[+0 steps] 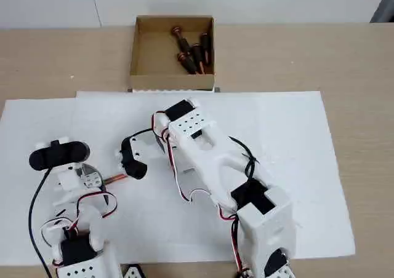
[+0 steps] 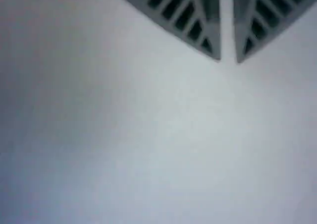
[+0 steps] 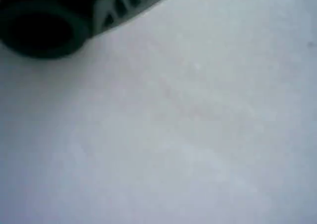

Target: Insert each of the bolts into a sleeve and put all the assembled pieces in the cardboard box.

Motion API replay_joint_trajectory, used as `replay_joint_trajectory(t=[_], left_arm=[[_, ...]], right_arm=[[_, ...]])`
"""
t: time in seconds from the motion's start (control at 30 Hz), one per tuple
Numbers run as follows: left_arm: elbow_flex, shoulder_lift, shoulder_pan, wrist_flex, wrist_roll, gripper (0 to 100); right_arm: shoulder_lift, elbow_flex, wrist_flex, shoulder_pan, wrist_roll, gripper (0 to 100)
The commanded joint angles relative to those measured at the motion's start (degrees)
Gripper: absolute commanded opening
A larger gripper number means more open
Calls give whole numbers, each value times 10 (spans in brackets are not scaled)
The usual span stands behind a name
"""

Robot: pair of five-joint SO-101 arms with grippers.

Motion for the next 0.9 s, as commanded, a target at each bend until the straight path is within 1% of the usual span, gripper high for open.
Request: replay_joint_trajectory(t=[0.0,0.07,0.27,0.5,0.7,0.87], left_arm=[[-3,-6,-4,1,1,5],[-3,-6,-4,1,1,5],[-3,-6,-4,1,1,5],[-4,-6,-1,1,1,5],[-7,-6,0,1,0,5],[-7,-6,0,1,0,5]], right_arm=[[19,5,-7,-2,3,65],[21,5,-7,-2,-1,9],[12,4,-6,0,-23,9],[-71,4,-10,2,-100,8],[-137,4,-6,37,-216,4],[-221,4,13,94,-290,2]])
